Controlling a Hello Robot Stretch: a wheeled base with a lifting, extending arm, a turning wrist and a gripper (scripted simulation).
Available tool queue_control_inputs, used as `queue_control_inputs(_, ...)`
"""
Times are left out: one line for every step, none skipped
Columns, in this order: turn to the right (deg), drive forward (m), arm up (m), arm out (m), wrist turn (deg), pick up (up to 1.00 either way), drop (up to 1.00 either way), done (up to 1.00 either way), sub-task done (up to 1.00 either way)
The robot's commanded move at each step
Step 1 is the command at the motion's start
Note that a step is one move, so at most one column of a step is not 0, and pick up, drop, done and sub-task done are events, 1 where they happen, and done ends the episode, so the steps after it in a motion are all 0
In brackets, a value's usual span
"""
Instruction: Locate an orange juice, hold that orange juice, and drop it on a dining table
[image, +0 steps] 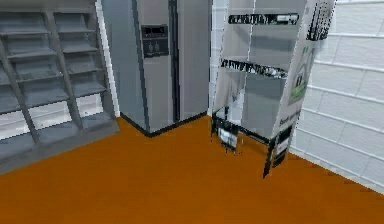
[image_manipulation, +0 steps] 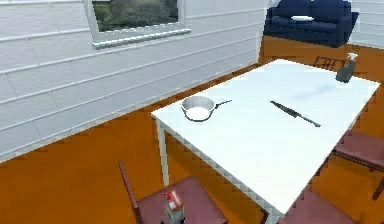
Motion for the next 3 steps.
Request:
queue_control_inputs(0.0, 0.0, 0.1, 0.0, 0.0, 0.0, 0.0, 0.0, 0.0)
queue_control_inputs(0.0, 0.0, 0.5, 0.0, 0.0, 0.0, 0.0, 0.0, 0.0)
queue_control_inputs(0.0, 0.0, 0.1, 0.0, 0.0, 0.0, 0.0, 0.0, 0.0)
